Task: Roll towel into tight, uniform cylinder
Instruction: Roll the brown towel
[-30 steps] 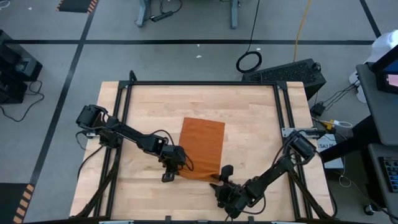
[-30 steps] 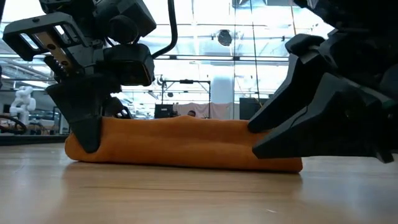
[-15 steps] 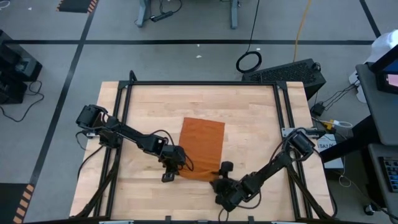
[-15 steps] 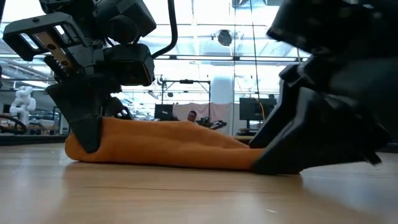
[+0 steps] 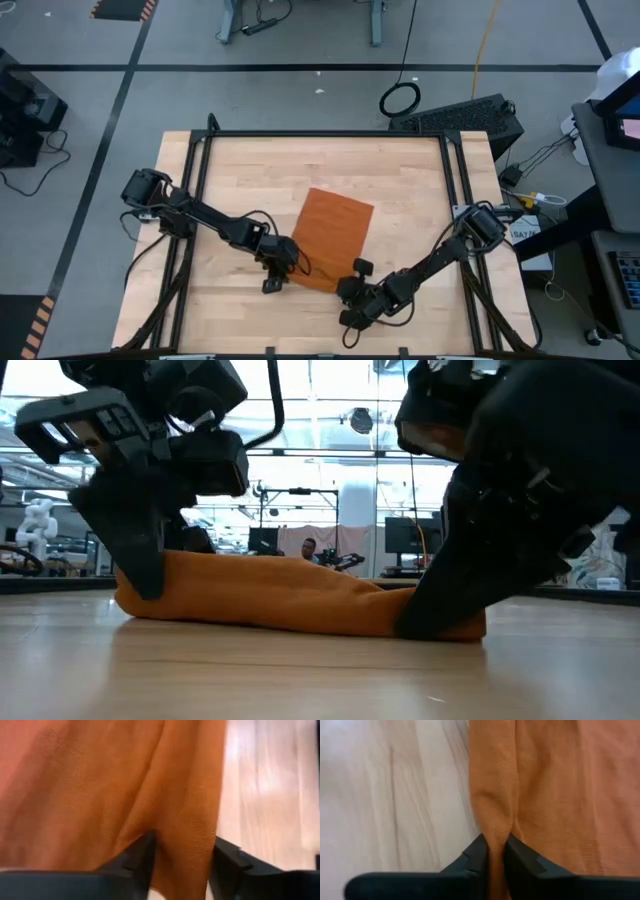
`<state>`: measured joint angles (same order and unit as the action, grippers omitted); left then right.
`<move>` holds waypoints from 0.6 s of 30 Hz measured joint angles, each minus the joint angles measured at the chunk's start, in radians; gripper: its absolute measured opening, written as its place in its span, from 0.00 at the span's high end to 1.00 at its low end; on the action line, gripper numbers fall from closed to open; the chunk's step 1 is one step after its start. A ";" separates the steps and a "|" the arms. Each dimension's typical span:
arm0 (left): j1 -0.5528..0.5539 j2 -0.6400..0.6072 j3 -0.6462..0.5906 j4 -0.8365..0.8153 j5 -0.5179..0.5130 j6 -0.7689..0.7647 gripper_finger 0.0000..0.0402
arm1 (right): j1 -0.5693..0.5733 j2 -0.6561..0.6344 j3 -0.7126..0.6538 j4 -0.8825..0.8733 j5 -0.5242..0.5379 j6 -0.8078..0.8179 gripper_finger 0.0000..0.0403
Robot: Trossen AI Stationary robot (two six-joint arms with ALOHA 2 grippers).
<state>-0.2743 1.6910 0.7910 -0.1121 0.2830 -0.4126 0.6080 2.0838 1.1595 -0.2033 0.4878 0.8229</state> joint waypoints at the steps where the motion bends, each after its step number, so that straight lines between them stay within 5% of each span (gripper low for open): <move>1: -0.002 -0.008 0.000 -0.003 -0.001 0.000 0.57 | -0.002 0.000 0.000 0.000 -0.010 0.020 0.90; 9: -0.031 -0.207 0.000 -0.156 -0.057 0.011 0.29 | -0.011 -0.006 -0.001 0.015 -0.094 0.160 0.99; 18: -0.378 -0.244 0.002 -0.078 -0.581 0.259 0.27 | -0.015 -0.006 -0.003 0.080 -0.177 0.328 0.97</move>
<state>-0.6520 1.4470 0.7925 -0.1898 -0.2983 -0.1534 0.5934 2.0773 1.1561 -0.1231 0.3110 1.1506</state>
